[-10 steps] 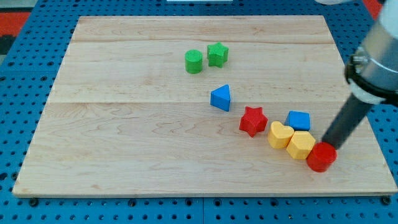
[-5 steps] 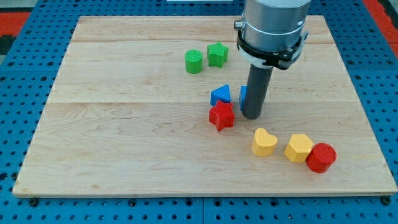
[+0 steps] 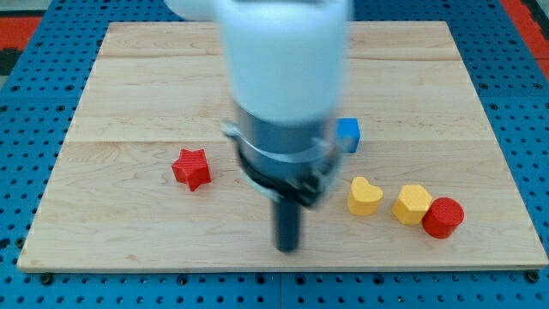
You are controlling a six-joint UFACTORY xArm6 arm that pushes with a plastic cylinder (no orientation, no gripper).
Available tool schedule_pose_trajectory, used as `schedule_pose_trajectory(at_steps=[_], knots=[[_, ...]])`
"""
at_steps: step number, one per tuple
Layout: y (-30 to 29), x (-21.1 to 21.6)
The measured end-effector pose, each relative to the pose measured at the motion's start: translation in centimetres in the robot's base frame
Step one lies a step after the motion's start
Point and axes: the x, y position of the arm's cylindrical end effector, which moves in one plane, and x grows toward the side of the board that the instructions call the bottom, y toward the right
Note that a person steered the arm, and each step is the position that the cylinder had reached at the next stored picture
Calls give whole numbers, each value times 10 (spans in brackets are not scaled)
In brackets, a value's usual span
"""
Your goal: Move the red blocks diagonal to the green circle
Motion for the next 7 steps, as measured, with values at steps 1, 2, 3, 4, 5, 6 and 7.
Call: schedule_pose_trajectory(at_steps=[1,2,3,4,5,6,7], knots=[[100,4],[202,3],[196,-6],[230,-16],[217,-38],[159,-35],[84,-33]])
